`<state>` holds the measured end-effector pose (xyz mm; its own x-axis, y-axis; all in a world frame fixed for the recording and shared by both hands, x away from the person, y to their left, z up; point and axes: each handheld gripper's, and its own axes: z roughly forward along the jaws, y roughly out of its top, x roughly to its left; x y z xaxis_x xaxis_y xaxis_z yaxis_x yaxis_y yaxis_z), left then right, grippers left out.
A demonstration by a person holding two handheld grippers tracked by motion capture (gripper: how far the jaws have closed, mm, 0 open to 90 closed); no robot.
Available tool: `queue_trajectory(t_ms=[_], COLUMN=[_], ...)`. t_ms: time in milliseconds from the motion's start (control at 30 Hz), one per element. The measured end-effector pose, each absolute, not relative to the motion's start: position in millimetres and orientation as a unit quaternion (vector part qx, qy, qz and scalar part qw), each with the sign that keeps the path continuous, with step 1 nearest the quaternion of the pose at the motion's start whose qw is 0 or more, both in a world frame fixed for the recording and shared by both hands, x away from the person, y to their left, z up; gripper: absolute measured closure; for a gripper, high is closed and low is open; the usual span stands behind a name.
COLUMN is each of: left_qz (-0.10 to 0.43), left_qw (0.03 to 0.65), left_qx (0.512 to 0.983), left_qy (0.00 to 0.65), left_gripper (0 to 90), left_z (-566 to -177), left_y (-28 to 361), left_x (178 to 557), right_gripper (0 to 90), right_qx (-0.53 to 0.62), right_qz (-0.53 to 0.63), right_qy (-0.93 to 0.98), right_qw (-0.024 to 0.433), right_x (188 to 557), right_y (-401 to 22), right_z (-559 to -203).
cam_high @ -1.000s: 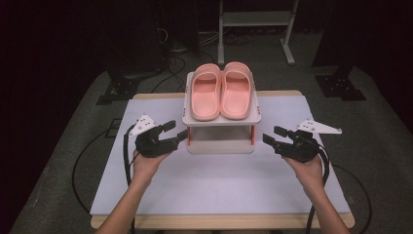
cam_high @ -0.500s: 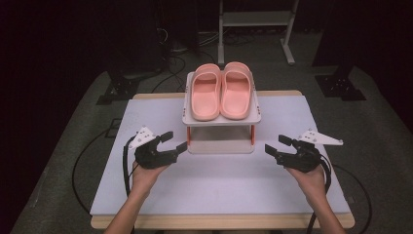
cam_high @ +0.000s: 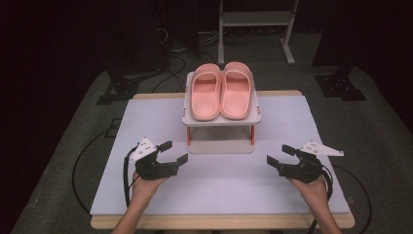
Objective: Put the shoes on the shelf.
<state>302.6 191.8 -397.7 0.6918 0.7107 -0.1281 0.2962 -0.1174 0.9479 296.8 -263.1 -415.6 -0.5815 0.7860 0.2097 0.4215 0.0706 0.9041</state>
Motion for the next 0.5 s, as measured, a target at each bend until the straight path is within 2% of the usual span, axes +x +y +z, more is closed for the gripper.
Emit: queue_trajectory(t_ms=[467, 500], left_qz=[0.184, 0.184], left_qw=[0.555, 0.553], left_qx=[0.73, 0.731], left_qy=[0.354, 0.355], left_gripper=[9.0, 8.8], left_z=[-428.0, -436.1], left_y=[192.5, 192.6], left_x=[281.3, 275.0], right_gripper=[15.7, 14.7], right_qx=[0.426, 0.427], right_qz=[0.523, 0.53], right_qy=[0.718, 0.709], right_qw=[0.172, 0.185], right_x=[277.0, 271.7], right_y=[-271.0, -271.6], right_z=[-442.1, -447.9])
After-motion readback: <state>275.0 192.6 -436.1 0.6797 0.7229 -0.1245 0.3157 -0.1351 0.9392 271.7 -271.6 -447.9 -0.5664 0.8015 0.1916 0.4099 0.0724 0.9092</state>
